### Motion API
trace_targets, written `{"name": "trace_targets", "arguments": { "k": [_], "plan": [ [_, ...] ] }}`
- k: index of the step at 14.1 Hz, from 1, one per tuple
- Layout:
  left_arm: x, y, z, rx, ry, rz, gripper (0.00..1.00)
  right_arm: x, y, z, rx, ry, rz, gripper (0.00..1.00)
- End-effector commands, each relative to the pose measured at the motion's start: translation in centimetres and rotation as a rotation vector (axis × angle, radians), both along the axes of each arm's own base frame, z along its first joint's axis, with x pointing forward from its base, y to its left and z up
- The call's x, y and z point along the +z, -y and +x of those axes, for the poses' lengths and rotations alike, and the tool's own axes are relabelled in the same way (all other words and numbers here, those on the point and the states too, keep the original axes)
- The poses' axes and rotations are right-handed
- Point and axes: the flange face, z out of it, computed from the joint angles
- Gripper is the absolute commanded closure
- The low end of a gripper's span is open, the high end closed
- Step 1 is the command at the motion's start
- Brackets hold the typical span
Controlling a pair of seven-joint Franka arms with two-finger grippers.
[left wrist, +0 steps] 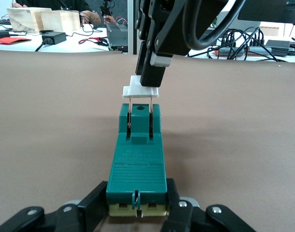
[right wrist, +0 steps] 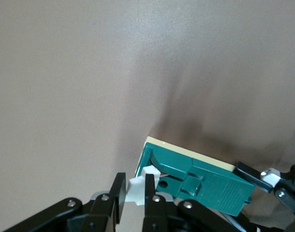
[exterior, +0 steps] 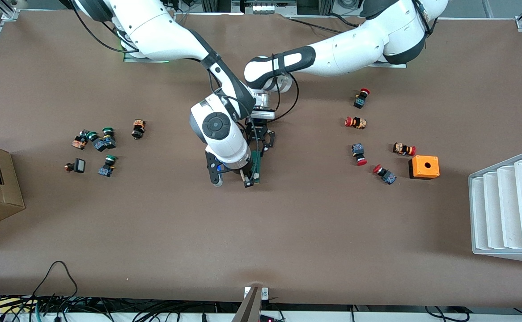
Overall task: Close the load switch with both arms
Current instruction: 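Push the white handle down into the contacts with the right gripper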
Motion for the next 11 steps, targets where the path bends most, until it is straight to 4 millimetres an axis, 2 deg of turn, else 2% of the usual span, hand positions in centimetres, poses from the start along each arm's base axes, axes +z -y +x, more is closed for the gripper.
{"name": "trace_targets", "arguments": {
  "k": [1, 11],
  "plan": [
    [-0.2, 0.7, 0.3, -0.005, -0.001, -0.021, 1.00, -1.0, -0.3, 0.6, 0.001, 0.005, 0.007, 0.77],
    [-0.3, 0.7, 0.3, -0.005, -0.004, -0.022, 1.00, -3.4, -0.2, 0.4, 0.010, -0.002, -0.003, 0.77]
  ]
}}
